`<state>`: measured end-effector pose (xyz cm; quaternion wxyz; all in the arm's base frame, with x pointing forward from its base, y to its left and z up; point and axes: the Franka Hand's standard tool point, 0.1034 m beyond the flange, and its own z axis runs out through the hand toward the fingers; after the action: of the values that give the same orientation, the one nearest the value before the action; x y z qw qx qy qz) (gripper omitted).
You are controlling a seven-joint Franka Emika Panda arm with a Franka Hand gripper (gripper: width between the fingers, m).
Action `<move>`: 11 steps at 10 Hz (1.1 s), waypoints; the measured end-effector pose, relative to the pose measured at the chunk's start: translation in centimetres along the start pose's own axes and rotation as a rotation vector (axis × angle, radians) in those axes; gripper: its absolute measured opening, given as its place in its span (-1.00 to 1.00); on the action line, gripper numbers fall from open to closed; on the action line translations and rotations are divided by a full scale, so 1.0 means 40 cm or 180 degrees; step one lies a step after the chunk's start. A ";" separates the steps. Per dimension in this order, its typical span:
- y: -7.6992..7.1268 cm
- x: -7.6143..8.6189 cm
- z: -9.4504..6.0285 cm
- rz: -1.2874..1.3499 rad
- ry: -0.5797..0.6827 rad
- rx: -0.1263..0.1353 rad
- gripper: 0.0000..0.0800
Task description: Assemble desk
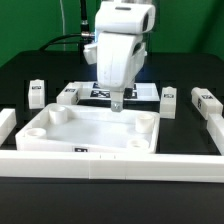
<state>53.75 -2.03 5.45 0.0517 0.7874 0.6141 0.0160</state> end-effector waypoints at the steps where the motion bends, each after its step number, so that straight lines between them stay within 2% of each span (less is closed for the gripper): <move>1: -0.001 -0.001 0.002 0.0001 -0.0001 0.0005 0.62; 2: -0.004 -0.001 0.006 -0.0001 -0.0003 0.0015 0.62; 4: -0.036 -0.009 0.050 -0.0019 0.0011 0.0080 0.62; 8: -0.090 0.004 0.102 -0.0054 0.0008 0.0217 0.62; 11: -0.089 0.003 0.103 -0.0053 0.0007 0.0218 0.57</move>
Offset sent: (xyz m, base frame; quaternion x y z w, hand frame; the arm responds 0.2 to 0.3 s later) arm -0.0237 -0.0013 -0.0314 0.0037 0.0210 -0.0283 0.9994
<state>50.71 -1.30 0.98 0.0241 0.7836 0.6208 -0.0046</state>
